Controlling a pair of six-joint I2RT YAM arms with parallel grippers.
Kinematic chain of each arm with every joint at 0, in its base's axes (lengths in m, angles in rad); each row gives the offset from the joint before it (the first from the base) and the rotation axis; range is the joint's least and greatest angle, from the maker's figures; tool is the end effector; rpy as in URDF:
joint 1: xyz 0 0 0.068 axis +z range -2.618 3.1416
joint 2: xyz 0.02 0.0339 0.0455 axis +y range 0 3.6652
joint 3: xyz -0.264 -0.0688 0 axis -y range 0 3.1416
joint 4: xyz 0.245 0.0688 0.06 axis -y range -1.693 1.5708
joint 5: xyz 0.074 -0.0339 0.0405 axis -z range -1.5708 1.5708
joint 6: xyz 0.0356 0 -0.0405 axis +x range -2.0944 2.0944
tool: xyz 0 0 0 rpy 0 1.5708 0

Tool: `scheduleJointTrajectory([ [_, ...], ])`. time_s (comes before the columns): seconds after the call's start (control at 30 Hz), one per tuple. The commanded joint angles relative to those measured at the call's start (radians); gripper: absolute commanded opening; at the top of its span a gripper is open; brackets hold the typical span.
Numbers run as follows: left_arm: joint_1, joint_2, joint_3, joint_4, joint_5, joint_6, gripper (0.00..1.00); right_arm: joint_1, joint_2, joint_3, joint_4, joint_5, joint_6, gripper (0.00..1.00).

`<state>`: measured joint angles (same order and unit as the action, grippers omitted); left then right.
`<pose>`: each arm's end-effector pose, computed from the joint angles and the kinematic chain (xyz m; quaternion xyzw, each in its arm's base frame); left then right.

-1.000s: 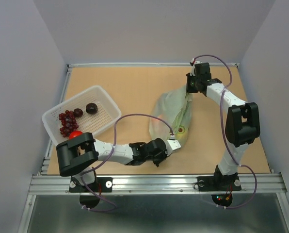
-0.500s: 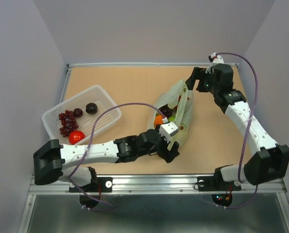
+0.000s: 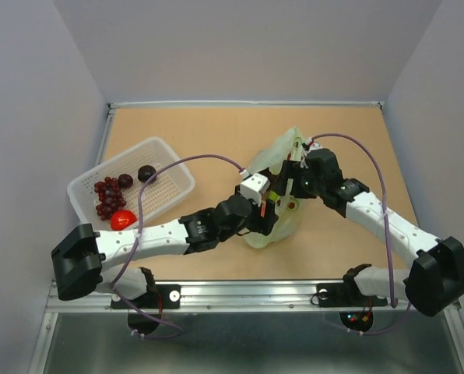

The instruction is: Untie the knot of the plastic bag and take out the fruit

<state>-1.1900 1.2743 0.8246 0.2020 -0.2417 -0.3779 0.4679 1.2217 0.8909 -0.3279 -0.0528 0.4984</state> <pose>0.1175 -0.2706 0.2869 0.2413 0.7489 -0.3632 0.4990 0.2379 0.1223 0.2717 0.0021 0.8976 0.2255 0.3788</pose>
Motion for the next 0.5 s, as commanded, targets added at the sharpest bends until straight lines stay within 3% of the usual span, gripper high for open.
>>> scheduleJointTrajectory([
  [0.0, 0.039, 0.008, -0.068, 0.083, -0.073, -0.093, 0.76, 0.014, -0.004, -0.076, 0.021, 0.111, 0.063, 0.80],
  [0.03, 0.047, 0.013, -0.082, 0.094, -0.073, -0.104, 0.76, 0.014, -0.007, -0.096, 0.020, 0.131, 0.068, 0.76],
  [0.1, 0.076, 0.028, -0.108, 0.131, -0.056, -0.127, 0.76, 0.012, -0.031, -0.133, 0.018, 0.186, 0.084, 0.55],
  [0.13, 0.087, 0.046, -0.113, 0.132, -0.053, -0.136, 0.76, 0.014, -0.042, -0.176, 0.018, 0.217, 0.089, 0.34],
  [0.23, 0.115, 0.068, -0.116, 0.113, -0.060, -0.167, 0.76, 0.012, -0.117, -0.233, 0.001, 0.255, 0.132, 0.07],
  [0.27, 0.122, 0.071, -0.122, 0.108, -0.070, -0.174, 0.76, 0.012, -0.138, -0.266, -0.005, 0.274, 0.158, 0.02],
  [0.47, 0.150, 0.054, -0.133, 0.090, -0.093, -0.205, 0.76, 0.012, -0.254, -0.345, -0.045, 0.288, 0.203, 0.01],
])
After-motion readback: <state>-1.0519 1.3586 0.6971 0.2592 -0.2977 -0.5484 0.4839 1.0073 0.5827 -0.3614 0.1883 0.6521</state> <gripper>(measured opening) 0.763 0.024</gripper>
